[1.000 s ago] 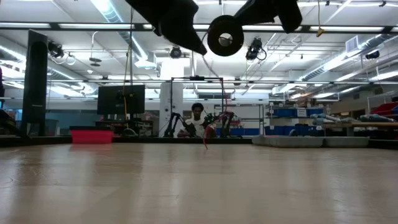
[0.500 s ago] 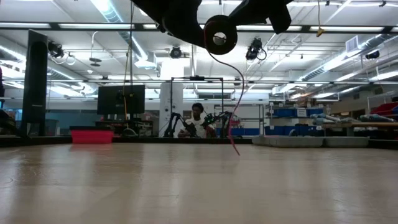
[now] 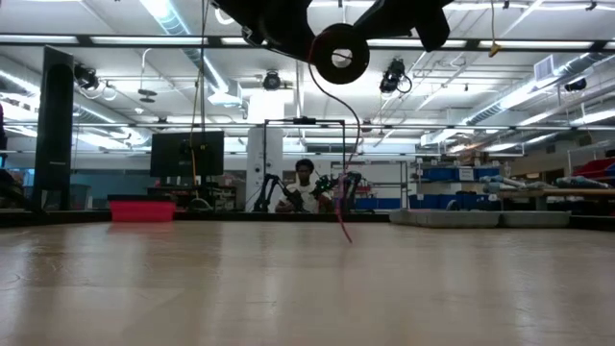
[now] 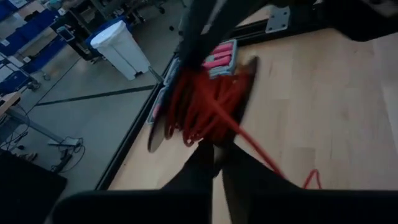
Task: Coil cords
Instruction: Uncoil the red wire from the black spool
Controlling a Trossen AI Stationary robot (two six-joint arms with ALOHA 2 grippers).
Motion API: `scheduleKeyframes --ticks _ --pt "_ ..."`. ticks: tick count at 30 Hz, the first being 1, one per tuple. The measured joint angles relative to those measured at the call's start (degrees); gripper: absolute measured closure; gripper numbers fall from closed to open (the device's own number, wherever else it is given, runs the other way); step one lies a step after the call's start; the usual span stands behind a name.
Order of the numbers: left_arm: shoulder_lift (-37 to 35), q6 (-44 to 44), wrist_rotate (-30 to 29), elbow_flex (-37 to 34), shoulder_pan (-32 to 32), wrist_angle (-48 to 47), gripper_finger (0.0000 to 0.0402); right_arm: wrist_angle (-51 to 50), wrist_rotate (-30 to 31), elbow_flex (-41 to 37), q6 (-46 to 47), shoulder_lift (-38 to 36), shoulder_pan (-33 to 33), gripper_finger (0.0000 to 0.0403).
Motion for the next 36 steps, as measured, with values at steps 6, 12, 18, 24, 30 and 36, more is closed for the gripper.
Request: scheduleKeyframes --ticks 6,12,18,24,30,36 --pt "0.0 -0.79 0.22 0.0 0.12 -0.19 0.0398 -0.07 -0.88 0.0 1.17 0.0 -0.02 0.04" --pt "0.0 -1.12 -0.46 0.01 0.15 -2.44 0.04 -0.35 -0.92 0.0 1.69 0.0 0.02 0.0356" --pt "-0.02 -1.36 -4.7 0.04 0.34 -6.63 0.0401 -0.39 1.32 0.0 1.58 0.02 0.2 0.0317" --pt "-0.02 -1.0 -5.48 0.04 0.23 -11.65 0.0401 -0.48 1.34 0.0 1.67 -0.48 0.53 0.0312" --pt "-1.38 1.73 -6.99 0.04 0.25 -13.31 0.0401 -6.47 -10.48 0.0 9.51 0.07 -0.6 0.0316" --pt "-5.07 3.16 -7.44 0.07 0.23 -11.55 0.0401 -7.54 -19.18 -0.02 17.1 0.36 -4.15 0.0319"
